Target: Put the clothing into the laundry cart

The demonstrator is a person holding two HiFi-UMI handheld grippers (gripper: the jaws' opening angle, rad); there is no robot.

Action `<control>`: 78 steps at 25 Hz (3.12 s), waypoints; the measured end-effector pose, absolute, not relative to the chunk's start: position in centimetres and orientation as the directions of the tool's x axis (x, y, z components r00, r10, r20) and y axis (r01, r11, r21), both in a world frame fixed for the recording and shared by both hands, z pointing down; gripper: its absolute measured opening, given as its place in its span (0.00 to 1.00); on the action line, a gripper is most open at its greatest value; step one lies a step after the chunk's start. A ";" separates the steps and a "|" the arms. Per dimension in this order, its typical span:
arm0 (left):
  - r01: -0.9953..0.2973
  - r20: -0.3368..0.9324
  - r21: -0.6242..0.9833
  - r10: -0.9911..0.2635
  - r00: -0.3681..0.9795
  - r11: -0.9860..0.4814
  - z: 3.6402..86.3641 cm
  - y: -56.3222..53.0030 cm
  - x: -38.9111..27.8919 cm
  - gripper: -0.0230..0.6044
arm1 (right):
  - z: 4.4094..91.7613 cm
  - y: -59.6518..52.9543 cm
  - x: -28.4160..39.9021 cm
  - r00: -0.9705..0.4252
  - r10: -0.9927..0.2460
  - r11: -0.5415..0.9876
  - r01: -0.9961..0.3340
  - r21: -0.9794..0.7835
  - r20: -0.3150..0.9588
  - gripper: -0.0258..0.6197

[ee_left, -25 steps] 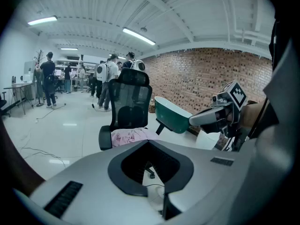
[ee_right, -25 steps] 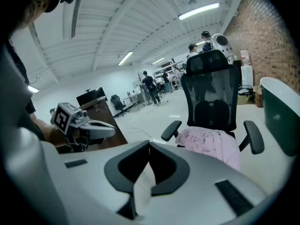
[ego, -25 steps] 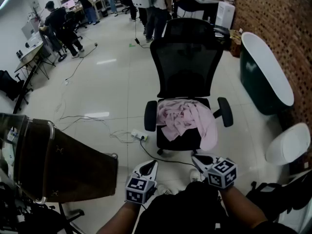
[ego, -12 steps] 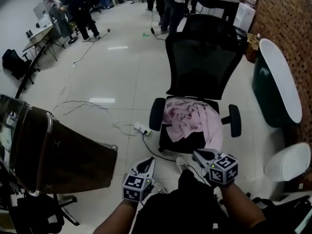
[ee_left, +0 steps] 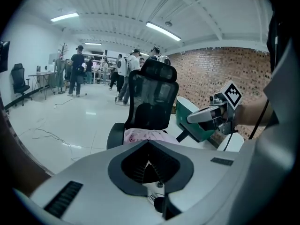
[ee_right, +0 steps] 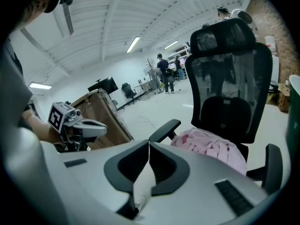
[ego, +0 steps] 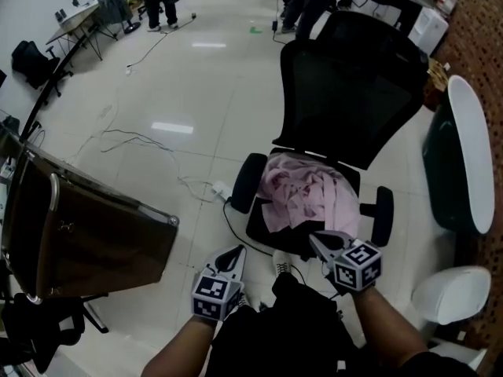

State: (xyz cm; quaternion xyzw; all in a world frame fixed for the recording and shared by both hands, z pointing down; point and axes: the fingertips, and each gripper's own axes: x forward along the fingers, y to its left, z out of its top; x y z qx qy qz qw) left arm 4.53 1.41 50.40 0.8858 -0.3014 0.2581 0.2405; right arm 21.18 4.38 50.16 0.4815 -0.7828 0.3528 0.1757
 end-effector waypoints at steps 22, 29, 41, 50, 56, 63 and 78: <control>-0.775 0.665 0.283 -0.467 0.583 -0.565 57.4 -4.9 11.0 0.04 | 59.0 -5.8 25.6 -0.577 -0.503 0.405 -0.815 -0.414 0.643 0.16; -0.810 0.679 0.290 -0.486 0.550 -0.510 59.9 -7.4 11.3 0.04 | 64.7 -10.3 26.0 -0.505 -0.462 0.493 -0.830 -0.263 0.729 0.58; -0.839 0.721 0.302 -0.467 0.512 -0.453 65.6 -9.5 12.6 0.04 | 72.6 -16.6 26.8 -0.463 -0.414 0.477 -0.844 -0.246 0.784 0.58; -0.839 0.742 0.307 -0.439 0.506 -0.448 67.5 -9.0 13.2 0.04 | 80.0 -19.3 27.5 -0.360 -0.389 0.507 -0.852 -0.130 0.848 0.58; -0.839 0.748 0.316 -0.428 0.508 -0.444 68.4 -8.4 13.1 0.04 | 84.5 -20.2 27.1 -0.315 -0.329 0.525 -0.845 -0.104 0.890 0.58; -0.841 0.747 0.319 -0.430 0.506 -0.437 69.5 -8.8 12.8 0.04 | 86.9 -20.9 26.3 -0.310 -0.306 0.511 -0.851 -0.120 0.900 0.58; -0.840 0.749 0.317 -0.427 0.507 -0.440 70.1 -8.7 11.9 0.04 | 89.4 -20.8 26.7 -0.287 -0.265 0.459 -0.877 -0.142 0.920 0.26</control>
